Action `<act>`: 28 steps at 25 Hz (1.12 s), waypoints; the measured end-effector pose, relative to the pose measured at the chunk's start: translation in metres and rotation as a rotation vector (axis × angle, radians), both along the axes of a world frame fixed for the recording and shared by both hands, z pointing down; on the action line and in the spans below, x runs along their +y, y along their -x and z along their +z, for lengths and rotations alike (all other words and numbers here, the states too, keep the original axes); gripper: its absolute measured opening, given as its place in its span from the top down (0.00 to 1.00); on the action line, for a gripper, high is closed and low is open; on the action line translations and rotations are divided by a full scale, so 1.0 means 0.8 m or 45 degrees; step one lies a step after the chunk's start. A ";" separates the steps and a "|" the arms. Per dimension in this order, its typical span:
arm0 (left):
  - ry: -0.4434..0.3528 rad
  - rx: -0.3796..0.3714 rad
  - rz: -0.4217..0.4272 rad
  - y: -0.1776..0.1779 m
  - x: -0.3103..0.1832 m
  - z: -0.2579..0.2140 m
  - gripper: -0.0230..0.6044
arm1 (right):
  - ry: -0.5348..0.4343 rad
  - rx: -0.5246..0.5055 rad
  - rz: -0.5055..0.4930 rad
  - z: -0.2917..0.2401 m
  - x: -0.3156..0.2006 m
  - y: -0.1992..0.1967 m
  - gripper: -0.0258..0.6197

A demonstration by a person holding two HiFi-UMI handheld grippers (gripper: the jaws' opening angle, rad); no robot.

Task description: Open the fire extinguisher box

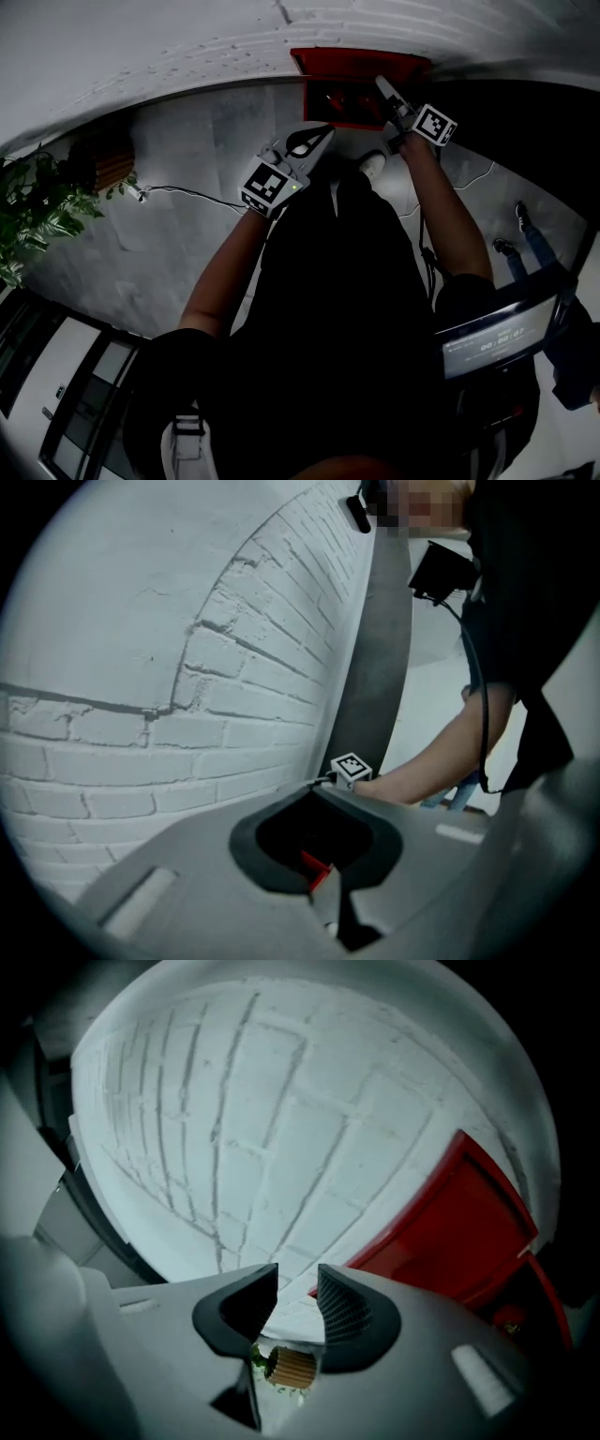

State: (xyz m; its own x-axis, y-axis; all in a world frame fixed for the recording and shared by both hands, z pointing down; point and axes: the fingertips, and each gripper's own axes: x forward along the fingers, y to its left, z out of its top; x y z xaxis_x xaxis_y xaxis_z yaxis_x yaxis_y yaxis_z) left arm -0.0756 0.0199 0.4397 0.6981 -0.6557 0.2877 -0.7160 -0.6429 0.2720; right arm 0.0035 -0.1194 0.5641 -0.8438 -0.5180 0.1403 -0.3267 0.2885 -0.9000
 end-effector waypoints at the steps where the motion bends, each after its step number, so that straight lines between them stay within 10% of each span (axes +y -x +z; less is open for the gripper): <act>1: -0.013 0.005 0.010 -0.003 0.005 -0.016 0.97 | -0.070 0.026 -0.052 -0.031 0.014 0.002 0.80; 12: -0.162 0.003 0.026 -0.004 0.023 -0.107 0.97 | -0.908 0.305 -0.529 -0.260 0.155 0.033 0.94; 28: -0.308 0.064 0.078 -0.041 0.054 -0.233 0.97 | -1.249 0.324 -0.605 -0.407 0.228 0.042 0.94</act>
